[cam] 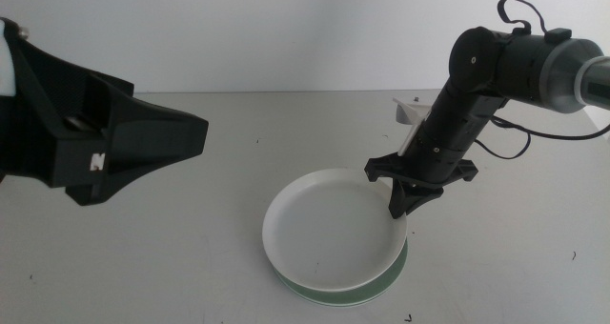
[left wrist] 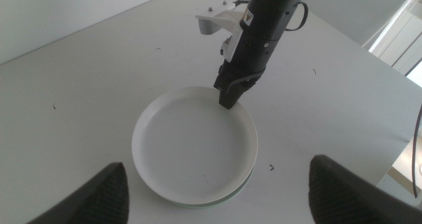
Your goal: Stack the three bowls on top of each other.
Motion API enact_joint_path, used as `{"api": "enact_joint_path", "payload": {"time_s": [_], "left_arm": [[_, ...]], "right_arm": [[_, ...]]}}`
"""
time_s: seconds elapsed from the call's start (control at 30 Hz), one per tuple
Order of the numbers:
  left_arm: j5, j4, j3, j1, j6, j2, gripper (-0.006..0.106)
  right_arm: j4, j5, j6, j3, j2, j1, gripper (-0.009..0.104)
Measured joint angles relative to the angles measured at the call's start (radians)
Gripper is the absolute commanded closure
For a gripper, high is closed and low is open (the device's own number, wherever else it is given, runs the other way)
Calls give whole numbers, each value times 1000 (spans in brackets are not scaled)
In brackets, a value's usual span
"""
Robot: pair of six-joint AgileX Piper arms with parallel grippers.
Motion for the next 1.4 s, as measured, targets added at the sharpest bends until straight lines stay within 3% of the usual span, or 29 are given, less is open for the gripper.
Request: {"api": "enact_joint_path", "payload": {"time_s": [0.43, 0.6, 0.8, 0.97, 1.4], "left_arm": [[0, 0, 0, 0, 0, 0, -1], [0, 0, 0, 0, 0, 0, -1], [0, 0, 0, 0, 0, 0, -1], [0, 0, 0, 0, 0, 0, -1], [0, 0, 0, 0, 0, 0, -1]], "right_arm": [[-23, -5, -27, 0, 41, 0, 93], [-28, 1, -29, 0, 41, 0, 74], [-28, 26, -44, 0, 41, 0, 44], [-29, 41, -52, 0, 25, 0, 31], [-40, 58, -106, 0, -249, 0, 31]]}}
